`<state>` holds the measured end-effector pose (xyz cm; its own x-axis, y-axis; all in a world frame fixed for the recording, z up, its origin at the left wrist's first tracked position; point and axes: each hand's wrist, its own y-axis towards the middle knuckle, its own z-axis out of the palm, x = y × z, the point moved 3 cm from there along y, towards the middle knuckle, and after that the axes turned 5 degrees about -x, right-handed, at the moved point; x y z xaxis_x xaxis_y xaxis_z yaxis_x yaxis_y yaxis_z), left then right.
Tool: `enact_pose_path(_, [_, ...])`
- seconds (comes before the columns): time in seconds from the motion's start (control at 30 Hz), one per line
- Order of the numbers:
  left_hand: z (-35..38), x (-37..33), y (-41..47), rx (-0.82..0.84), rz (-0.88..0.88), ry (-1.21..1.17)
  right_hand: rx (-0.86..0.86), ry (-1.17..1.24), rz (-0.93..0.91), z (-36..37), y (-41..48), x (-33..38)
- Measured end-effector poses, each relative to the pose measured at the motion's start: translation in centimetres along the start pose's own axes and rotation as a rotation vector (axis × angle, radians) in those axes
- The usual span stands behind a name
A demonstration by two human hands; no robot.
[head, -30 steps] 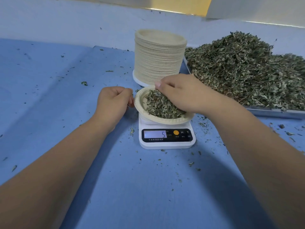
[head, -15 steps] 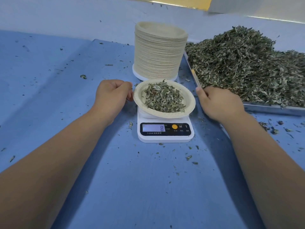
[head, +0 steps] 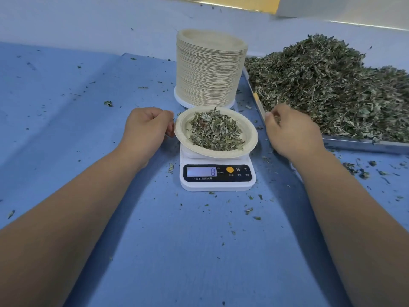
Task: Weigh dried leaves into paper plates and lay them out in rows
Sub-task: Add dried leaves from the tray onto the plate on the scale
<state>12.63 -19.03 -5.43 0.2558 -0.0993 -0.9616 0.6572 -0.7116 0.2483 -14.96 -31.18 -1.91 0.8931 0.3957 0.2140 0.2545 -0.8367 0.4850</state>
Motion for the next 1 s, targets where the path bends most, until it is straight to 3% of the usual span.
enact_pose_path(0.07, [0.1,0.1,0.0,0.000,0.001,0.002,0.017,0.002,-0.015,0.0,-0.3,0.2])
enact_pose_path(0.17, [0.0,0.2,0.1,0.006,-0.009,-0.015,-0.077,0.317,-0.080,-1.4,-1.0,2.2])
enact_pose_path(0.27, [0.0,0.2,0.1,0.011,-0.012,-0.015,0.062,0.518,-0.165,-2.3,-1.2,5.1])
enact_pose_path(0.37, [0.1,0.0,0.0,0.017,-0.008,-0.016,0.269,0.478,-0.266,-2.5,-1.5,7.2])
enact_pose_path(0.43, [0.2,0.0,0.0,0.018,-0.015,-0.016,0.290,0.395,-0.308,-2.6,-1.8,7.9])
enact_pose_path(0.6, [0.2,0.0,0.0,0.014,-0.030,-0.012,0.157,0.381,-0.320,-2.1,-2.2,8.6])
enact_pose_path(0.77, [0.1,-0.2,-0.1,0.013,-0.008,-0.005,0.196,0.420,-0.289,-1.4,-1.9,8.5])
enact_pose_path(1.0, [0.0,0.0,0.1,0.019,0.002,-0.016,0.052,0.508,-0.231,-2.3,-1.6,8.3])
